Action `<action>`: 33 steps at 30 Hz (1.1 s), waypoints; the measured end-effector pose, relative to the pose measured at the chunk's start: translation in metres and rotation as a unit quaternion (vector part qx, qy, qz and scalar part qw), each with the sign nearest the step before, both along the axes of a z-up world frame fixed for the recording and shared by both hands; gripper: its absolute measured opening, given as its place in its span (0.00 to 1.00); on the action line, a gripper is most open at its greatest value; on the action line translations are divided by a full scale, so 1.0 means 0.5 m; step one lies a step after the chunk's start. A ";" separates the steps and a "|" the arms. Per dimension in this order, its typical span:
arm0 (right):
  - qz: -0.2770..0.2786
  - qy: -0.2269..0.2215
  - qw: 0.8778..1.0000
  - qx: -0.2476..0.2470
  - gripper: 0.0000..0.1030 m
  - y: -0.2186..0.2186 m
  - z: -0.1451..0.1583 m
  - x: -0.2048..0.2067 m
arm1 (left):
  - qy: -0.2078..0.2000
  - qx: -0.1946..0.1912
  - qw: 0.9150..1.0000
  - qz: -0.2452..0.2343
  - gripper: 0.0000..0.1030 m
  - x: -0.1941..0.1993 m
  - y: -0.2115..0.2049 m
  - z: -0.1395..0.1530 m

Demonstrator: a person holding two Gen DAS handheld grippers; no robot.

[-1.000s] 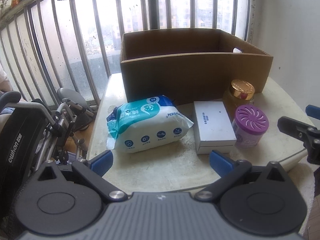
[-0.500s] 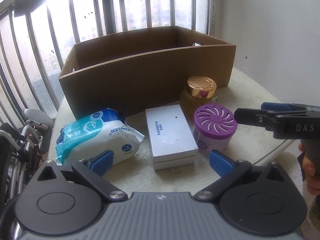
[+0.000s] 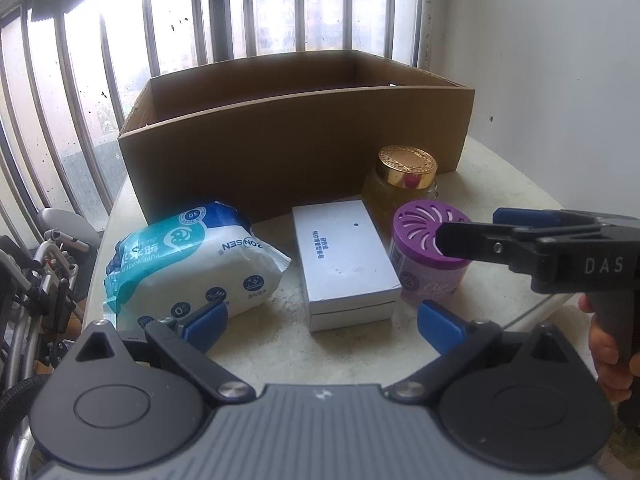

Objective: Organize objects
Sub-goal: 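Move the right gripper down toward the white rectangular box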

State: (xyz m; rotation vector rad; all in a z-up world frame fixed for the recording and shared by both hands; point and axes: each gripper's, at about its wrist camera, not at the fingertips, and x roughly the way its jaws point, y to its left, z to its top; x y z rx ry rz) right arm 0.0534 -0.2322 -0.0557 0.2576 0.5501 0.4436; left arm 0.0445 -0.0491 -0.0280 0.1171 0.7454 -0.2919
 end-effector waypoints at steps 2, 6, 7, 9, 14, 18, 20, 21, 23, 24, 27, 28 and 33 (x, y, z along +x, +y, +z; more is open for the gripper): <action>0.002 0.001 1.000 -0.008 0.99 0.011 0.000 -0.002 | -0.001 -0.005 1.000 0.002 0.98 -0.003 0.006 -0.002; 0.002 -0.007 0.999 -0.035 0.98 0.035 -0.001 -0.006 | 0.005 -0.011 1.000 0.001 0.98 -0.002 0.013 -0.010; 0.000 -0.009 0.999 -0.044 0.98 0.041 -0.002 -0.006 | 0.007 -0.013 1.000 0.001 0.98 -0.001 0.013 -0.013; -0.005 -0.012 0.998 -0.058 0.94 0.047 -0.005 -0.005 | 0.011 -0.016 1.000 -0.001 0.98 0.001 0.014 -0.016; -0.008 -0.008 0.997 -0.083 0.84 0.056 -0.019 0.007 | 0.009 -0.012 1.000 -0.007 0.98 0.000 0.006 -0.020; -0.011 -0.001 0.996 -0.092 0.76 0.053 -0.031 0.013 | 0.012 -0.010 1.000 -0.017 0.98 0.001 -0.004 -0.026; -0.018 -0.003 0.995 -0.096 0.75 0.046 -0.033 0.013 | 0.014 -0.008 1.000 -0.021 0.98 0.002 -0.009 -0.029; -0.021 -0.003 0.995 -0.096 0.75 0.040 -0.034 0.014 | 0.015 -0.007 1.000 -0.023 0.98 0.003 -0.012 -0.031; -0.028 -0.002 0.995 -0.094 0.75 0.025 -0.036 0.016 | 0.016 -0.007 0.999 -0.027 0.98 0.004 -0.017 -0.033; -0.035 -0.003 0.995 -0.097 0.75 0.016 -0.036 0.017 | 0.017 -0.006 0.999 -0.029 0.98 0.005 -0.020 -0.034; -0.055 -0.002 0.994 -0.097 0.75 -0.011 -0.039 0.024 | 0.021 -0.007 0.999 -0.033 0.98 0.008 -0.027 -0.037; -0.062 -0.002 0.993 -0.095 0.75 -0.020 -0.040 0.027 | 0.022 -0.007 0.999 -0.034 0.98 0.010 -0.028 -0.039; -0.086 0.010 0.994 -0.072 0.77 -0.066 -0.045 0.031 | 0.022 -0.005 0.999 -0.035 0.98 0.015 -0.032 -0.041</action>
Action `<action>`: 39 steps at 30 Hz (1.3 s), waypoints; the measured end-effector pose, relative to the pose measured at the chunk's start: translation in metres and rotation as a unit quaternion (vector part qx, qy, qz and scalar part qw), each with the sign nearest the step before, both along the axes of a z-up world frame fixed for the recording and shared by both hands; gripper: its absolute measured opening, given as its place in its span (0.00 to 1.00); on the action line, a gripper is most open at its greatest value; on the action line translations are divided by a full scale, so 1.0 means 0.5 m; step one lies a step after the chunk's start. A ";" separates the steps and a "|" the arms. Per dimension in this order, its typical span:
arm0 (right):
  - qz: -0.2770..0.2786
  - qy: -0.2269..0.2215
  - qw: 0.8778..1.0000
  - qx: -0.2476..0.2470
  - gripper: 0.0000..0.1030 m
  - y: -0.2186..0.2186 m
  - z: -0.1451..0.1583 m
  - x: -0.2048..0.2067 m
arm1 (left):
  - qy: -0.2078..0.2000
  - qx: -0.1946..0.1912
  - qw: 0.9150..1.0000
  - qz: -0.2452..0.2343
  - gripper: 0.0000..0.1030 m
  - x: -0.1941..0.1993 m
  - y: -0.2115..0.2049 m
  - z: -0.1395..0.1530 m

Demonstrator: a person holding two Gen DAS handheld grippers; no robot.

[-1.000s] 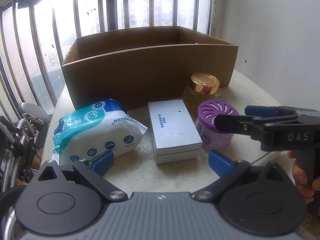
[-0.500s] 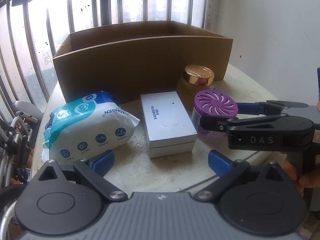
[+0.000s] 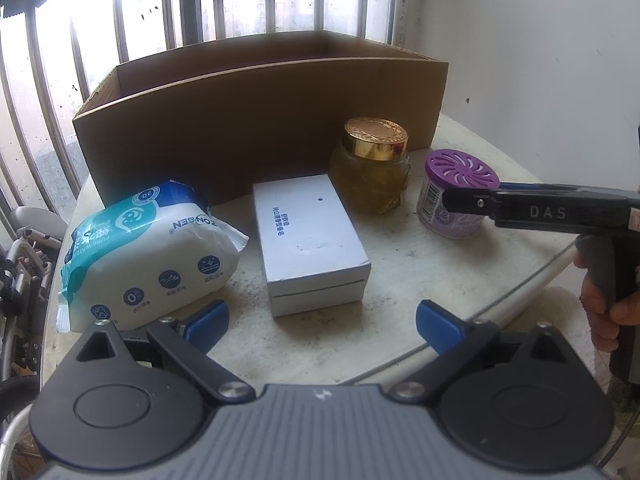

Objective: Organize objects
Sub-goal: 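Move the right gripper down toward the white rectangular box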

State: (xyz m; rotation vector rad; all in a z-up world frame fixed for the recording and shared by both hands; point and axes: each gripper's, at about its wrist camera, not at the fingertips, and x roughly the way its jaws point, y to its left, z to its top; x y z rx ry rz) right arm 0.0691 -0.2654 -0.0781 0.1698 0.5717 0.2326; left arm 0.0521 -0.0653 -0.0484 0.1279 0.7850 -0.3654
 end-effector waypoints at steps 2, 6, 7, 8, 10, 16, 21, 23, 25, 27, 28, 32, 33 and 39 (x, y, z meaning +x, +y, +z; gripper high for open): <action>-0.003 0.001 1.000 0.016 0.82 -0.015 0.003 -0.007 | -0.001 -0.001 1.000 0.002 0.98 0.001 0.002 0.001; -0.019 -0.012 0.999 0.029 0.89 -0.039 0.021 -0.032 | -0.008 -0.005 1.000 0.007 0.98 -0.001 0.010 0.004; -0.025 -0.018 0.999 0.028 0.90 -0.043 0.027 -0.040 | -0.011 -0.007 1.000 0.009 0.98 -0.003 0.012 0.005; -0.031 -0.026 0.999 0.027 0.91 -0.049 0.037 -0.049 | -0.014 -0.009 1.000 0.010 0.98 -0.004 0.016 0.006; -0.039 -0.043 0.998 0.027 0.93 -0.055 0.055 -0.065 | -0.016 -0.014 1.000 0.011 0.98 -0.008 0.022 0.009; 0.001 -0.090 0.994 0.060 0.94 -0.037 0.111 -0.102 | -0.030 -0.033 0.999 0.018 0.98 -0.026 0.047 0.018; 0.061 -0.093 0.991 0.076 0.94 0.022 0.121 -0.097 | -0.037 -0.040 0.998 0.026 0.98 -0.038 0.063 0.024; 0.085 -0.088 0.989 0.080 0.94 0.052 0.124 -0.095 | -0.036 -0.048 0.998 0.030 0.98 -0.040 0.073 0.024; 0.104 -0.083 0.988 0.083 0.93 0.081 0.124 -0.090 | -0.036 -0.051 0.997 0.034 0.98 -0.041 0.081 0.022; 0.118 -0.080 0.986 0.081 0.93 0.108 0.124 -0.086 | -0.036 -0.050 0.997 0.038 0.98 -0.041 0.086 0.020; 0.122 -0.078 0.986 0.082 0.92 0.115 0.123 -0.084 | -0.037 -0.049 0.997 0.040 0.98 -0.040 0.087 0.019; 0.139 -0.049 0.984 0.098 0.85 0.145 0.107 -0.073 | -0.039 -0.045 0.998 0.037 0.98 -0.039 0.093 0.014; 0.142 -0.037 0.984 0.101 0.82 0.150 0.098 -0.064 | -0.040 -0.046 0.998 0.035 0.98 -0.039 0.095 0.012; 0.136 0.017 0.985 0.106 0.80 0.175 0.066 -0.036 | -0.034 -0.052 0.998 0.013 0.95 -0.021 0.092 -0.002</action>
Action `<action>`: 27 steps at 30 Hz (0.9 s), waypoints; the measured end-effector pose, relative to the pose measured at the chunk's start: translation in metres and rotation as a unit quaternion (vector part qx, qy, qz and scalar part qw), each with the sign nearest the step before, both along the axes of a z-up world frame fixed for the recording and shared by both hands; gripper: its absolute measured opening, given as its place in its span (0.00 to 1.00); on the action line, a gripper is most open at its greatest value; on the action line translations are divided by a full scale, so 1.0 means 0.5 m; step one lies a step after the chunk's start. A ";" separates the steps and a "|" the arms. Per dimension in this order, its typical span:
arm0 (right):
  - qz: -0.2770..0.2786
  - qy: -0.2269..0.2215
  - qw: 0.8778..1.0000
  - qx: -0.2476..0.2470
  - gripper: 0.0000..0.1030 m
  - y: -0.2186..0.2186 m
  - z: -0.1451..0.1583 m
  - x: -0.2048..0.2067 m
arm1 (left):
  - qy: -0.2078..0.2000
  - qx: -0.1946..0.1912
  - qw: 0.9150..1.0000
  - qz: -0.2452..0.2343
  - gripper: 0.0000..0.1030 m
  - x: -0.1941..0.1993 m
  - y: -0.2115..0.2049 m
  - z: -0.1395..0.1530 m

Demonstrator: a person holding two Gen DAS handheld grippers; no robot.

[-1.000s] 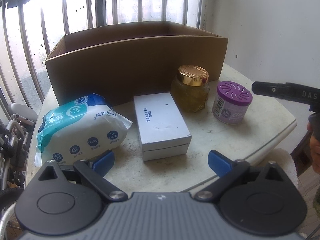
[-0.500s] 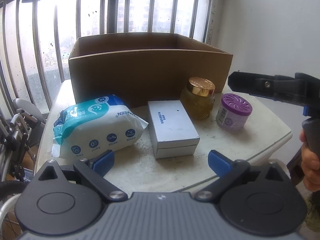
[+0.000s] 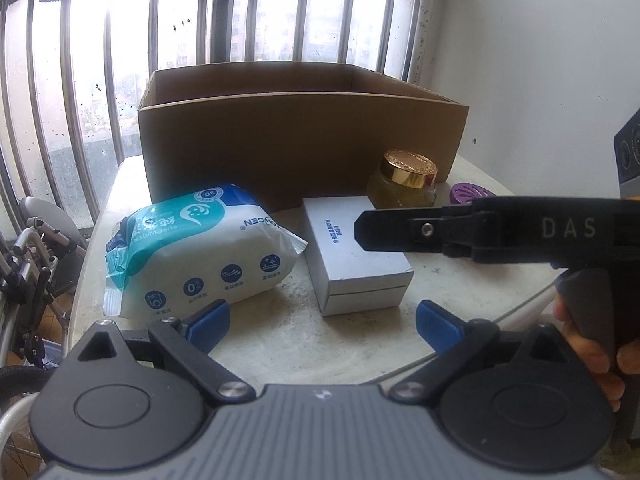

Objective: Organize objects

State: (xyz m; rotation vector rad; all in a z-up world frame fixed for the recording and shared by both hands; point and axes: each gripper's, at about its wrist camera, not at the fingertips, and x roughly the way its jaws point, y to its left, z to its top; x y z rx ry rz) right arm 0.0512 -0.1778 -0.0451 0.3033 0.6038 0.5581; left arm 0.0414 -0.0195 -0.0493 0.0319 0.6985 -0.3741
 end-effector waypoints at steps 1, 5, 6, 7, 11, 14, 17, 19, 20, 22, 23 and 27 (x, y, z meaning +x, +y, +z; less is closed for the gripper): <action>-0.001 0.010 1.000 0.001 0.80 0.001 -0.005 0.006 | 0.003 0.000 1.000 -0.005 0.91 0.004 -0.002 -0.003; 0.002 0.029 1.000 0.001 0.80 0.010 -0.013 0.023 | 0.013 -0.002 1.000 -0.021 0.88 0.018 -0.014 -0.013; 0.003 0.032 0.999 0.000 0.80 0.012 -0.013 0.027 | 0.014 -0.004 1.000 -0.025 0.88 0.020 -0.016 -0.014; 0.005 0.036 0.999 0.001 0.80 0.015 -0.014 0.032 | 0.014 -0.005 0.999 -0.029 0.88 0.022 -0.020 -0.016; 0.014 0.059 0.998 0.007 0.80 0.017 -0.022 0.049 | 0.016 -0.005 0.999 -0.043 0.83 0.032 -0.037 -0.023; 0.018 0.071 0.997 0.006 0.80 0.018 -0.029 0.056 | 0.021 -0.004 0.999 -0.050 0.79 0.042 -0.048 -0.028; 0.024 0.083 0.996 0.015 0.81 0.013 -0.034 0.063 | 0.023 -0.003 0.998 -0.055 0.79 0.050 -0.057 -0.031; 0.028 0.090 0.995 0.019 0.82 0.012 -0.037 0.067 | 0.024 -0.003 0.998 -0.058 0.78 0.055 -0.063 -0.032; 0.029 0.093 0.995 0.022 0.83 0.011 -0.039 0.069 | 0.025 -0.003 0.998 -0.061 0.78 0.056 -0.064 -0.034; 0.032 0.100 0.994 0.028 0.85 0.008 -0.041 0.074 | 0.027 -0.003 0.998 -0.063 0.78 0.061 -0.069 -0.036; 0.034 0.104 0.993 0.034 0.87 0.005 -0.043 0.077 | 0.029 -0.003 0.998 -0.064 0.78 0.063 -0.070 -0.038; 0.045 0.117 0.991 0.051 0.90 0.002 -0.049 0.085 | 0.030 0.004 0.997 -0.066 0.78 0.068 -0.079 -0.042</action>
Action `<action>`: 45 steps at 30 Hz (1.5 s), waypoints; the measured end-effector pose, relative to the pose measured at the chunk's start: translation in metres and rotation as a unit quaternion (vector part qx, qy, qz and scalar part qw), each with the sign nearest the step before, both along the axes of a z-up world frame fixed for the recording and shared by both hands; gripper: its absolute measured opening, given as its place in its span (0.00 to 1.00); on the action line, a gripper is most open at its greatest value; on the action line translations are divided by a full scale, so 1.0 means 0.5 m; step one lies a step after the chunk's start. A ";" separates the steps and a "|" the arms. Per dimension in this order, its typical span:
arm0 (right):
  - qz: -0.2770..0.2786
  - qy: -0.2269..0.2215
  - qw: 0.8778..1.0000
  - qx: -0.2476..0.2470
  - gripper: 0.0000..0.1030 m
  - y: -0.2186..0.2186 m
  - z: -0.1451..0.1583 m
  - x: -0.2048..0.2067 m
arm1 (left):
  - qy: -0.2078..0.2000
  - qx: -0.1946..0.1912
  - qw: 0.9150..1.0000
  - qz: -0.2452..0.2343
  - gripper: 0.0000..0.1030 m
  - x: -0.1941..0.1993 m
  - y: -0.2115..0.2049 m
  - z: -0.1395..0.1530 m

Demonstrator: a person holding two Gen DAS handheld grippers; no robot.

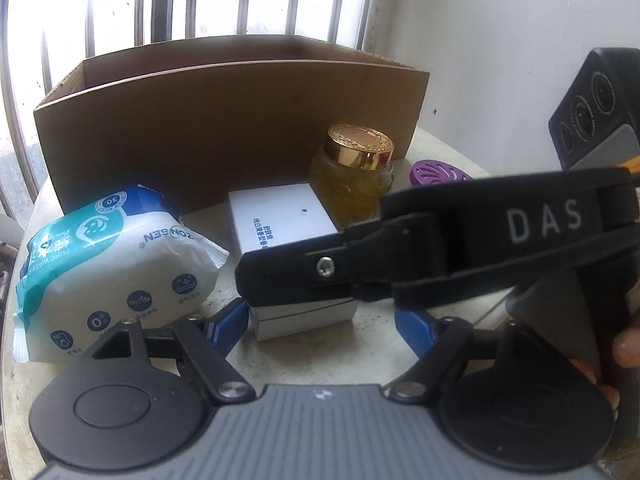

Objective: Organize objects

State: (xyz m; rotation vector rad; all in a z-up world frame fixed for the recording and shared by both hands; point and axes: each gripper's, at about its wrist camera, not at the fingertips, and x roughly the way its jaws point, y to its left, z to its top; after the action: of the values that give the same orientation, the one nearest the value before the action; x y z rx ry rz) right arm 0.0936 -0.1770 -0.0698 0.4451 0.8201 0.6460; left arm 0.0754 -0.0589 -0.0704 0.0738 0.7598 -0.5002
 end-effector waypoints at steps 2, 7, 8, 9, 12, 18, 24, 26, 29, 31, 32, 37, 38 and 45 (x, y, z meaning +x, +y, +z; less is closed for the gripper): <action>0.004 0.006 1.000 0.007 0.91 0.000 -0.004 0.003 | 0.001 0.004 1.000 -0.001 0.78 0.002 -0.002 -0.004; 0.009 0.018 0.999 0.026 0.95 -0.003 -0.011 0.010 | 0.006 0.003 1.000 -0.004 0.78 0.004 -0.002 -0.005; 0.009 0.017 0.999 0.026 0.96 -0.003 -0.011 0.010 | 0.005 0.003 1.000 -0.006 0.78 0.004 -0.002 -0.005; 0.009 0.017 1.000 0.025 0.96 -0.002 -0.010 0.010 | 0.006 0.003 1.000 -0.008 0.78 0.004 -0.003 -0.006; 0.010 0.014 1.000 0.023 0.97 -0.003 -0.010 0.008 | 0.005 0.005 1.000 -0.011 0.78 0.003 -0.006 -0.006; 0.016 0.016 0.999 0.028 0.97 -0.012 -0.009 0.003 | 0.009 0.002 1.000 -0.020 0.78 -0.002 -0.009 -0.004; 0.026 0.014 0.999 0.024 0.97 -0.013 -0.005 -0.011 | 0.011 0.001 1.000 -0.028 0.79 -0.008 -0.006 -0.001; 0.030 0.014 0.999 0.024 0.97 -0.012 -0.004 -0.017 | 0.011 0.003 0.999 -0.030 0.79 -0.012 -0.005 0.000; 0.035 0.015 0.999 0.024 0.97 -0.012 -0.004 -0.026 | 0.012 0.003 0.999 -0.034 0.79 -0.020 -0.002 0.001; 0.038 0.016 0.999 0.024 0.97 -0.012 -0.003 -0.032 | 0.012 0.005 0.999 -0.038 0.79 -0.027 -0.001 0.005; 0.041 0.017 0.999 0.024 0.97 -0.012 -0.003 -0.036 | 0.013 0.007 0.999 -0.039 0.79 -0.030 0.000 0.005; 0.052 0.021 0.998 0.028 0.98 -0.009 -0.005 -0.053 | 0.014 0.007 0.999 -0.044 0.79 -0.045 0.008 0.010; 0.054 0.022 0.998 0.029 0.98 -0.008 -0.005 -0.056 | 0.014 0.006 0.999 -0.044 0.79 -0.045 0.010 0.011; 0.067 0.029 0.996 0.045 0.99 -0.003 -0.009 -0.068 | 0.009 0.014 0.999 -0.034 0.79 -0.054 0.018 0.017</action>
State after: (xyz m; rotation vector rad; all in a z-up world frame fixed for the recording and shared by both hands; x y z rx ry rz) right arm 0.0594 -0.1784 -0.0742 0.4957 0.8845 0.7995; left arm 0.0483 -0.0498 -0.0621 0.1223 0.7842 -0.5547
